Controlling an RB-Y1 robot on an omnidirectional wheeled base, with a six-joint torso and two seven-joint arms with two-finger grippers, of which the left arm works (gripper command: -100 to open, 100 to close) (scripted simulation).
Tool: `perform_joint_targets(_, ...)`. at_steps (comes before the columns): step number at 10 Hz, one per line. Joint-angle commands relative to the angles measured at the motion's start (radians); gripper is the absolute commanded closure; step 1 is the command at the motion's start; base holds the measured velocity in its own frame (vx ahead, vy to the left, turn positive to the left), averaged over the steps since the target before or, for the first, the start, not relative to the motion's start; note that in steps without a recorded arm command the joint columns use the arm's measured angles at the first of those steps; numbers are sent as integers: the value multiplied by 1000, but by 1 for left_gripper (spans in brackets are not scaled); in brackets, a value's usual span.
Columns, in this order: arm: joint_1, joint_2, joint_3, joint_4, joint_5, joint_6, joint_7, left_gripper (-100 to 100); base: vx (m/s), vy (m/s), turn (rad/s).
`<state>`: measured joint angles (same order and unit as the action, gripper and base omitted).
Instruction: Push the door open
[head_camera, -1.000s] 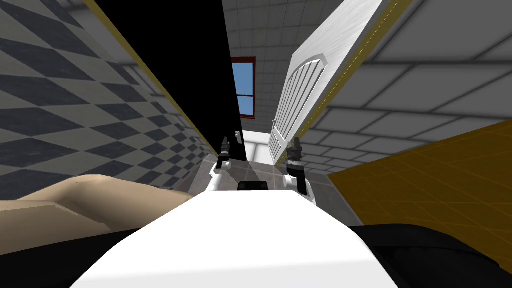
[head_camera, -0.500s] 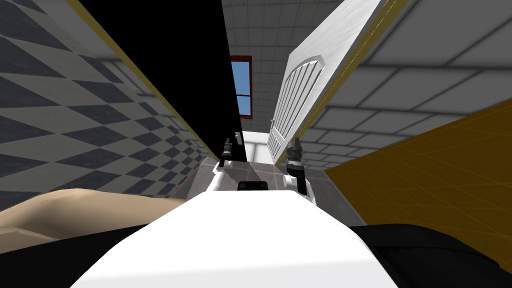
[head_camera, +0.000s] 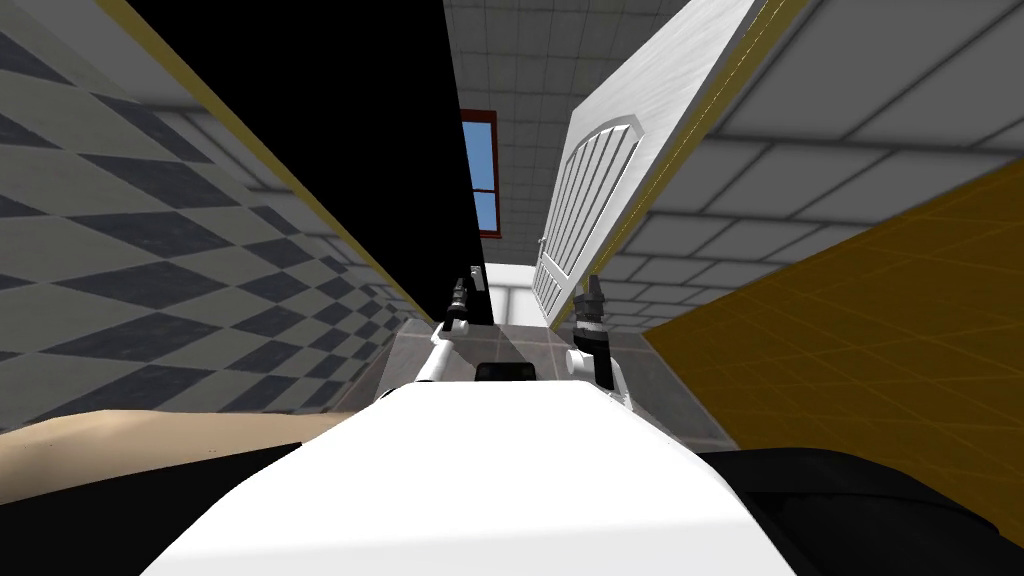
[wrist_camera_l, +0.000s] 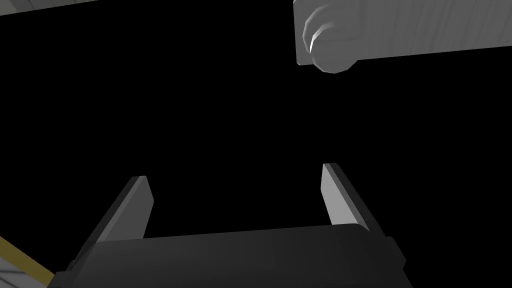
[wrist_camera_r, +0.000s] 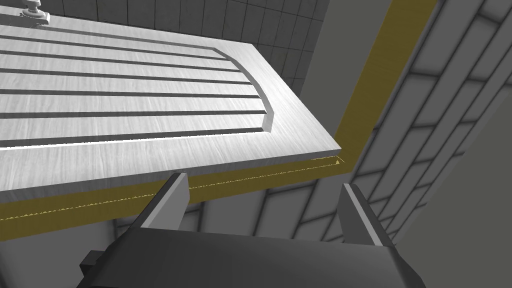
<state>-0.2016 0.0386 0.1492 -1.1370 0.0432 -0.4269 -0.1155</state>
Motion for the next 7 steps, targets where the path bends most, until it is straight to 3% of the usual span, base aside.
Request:
perform_joint_targets(1, -25, -8, 7, 45, 0, 4, -1, -100, 11, 118, -138)
perform_joint_targets(5, -74, -25, 20, 133, 0, 13, -1, -100, -2, 104, -94)
perform_joint_targets(7, -95, -34, 26, 169, 1, 17, 0, -100, 2, 37, -26)
